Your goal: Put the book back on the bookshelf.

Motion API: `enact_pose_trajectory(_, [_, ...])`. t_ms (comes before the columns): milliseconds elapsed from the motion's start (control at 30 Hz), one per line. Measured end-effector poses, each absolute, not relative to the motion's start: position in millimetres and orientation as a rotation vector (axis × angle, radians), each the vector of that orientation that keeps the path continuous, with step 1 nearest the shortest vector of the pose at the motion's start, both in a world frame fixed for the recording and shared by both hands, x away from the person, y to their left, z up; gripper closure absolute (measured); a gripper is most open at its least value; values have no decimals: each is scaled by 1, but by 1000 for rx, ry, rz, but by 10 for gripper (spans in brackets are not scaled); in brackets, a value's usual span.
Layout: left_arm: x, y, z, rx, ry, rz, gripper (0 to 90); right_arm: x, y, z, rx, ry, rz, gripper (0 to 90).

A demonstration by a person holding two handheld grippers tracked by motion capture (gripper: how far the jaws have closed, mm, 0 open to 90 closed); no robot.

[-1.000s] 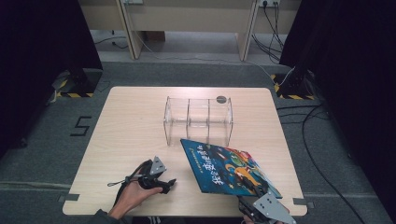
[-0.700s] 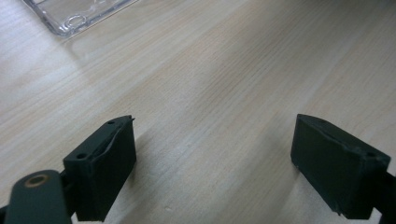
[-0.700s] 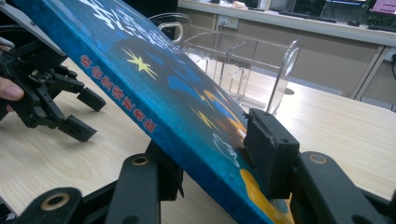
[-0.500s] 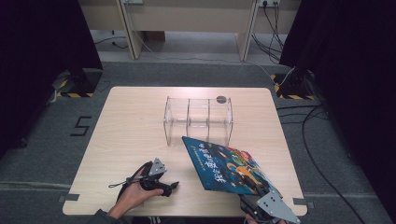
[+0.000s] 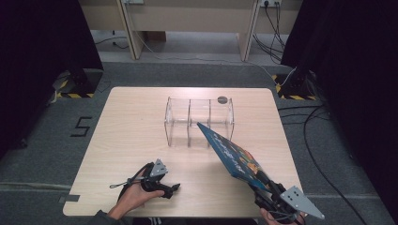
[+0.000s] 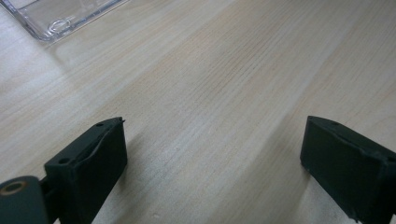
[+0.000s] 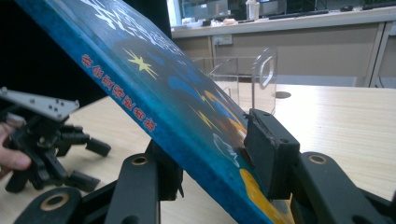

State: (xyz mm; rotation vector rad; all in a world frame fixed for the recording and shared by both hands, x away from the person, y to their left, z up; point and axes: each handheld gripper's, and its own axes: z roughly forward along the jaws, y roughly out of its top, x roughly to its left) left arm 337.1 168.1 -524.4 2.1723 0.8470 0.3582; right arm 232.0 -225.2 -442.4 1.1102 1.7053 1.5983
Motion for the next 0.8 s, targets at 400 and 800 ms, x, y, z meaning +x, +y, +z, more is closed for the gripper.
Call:
enact_pose_trajectory(400, [337,168,-524,2175,845,354,58,233,-240,-444,1197,1632,1697,585])
enact_pose_trajectory(800, [337,168,-525,2177,838,350,54,233,-252,-446,1268,1562,1824,586])
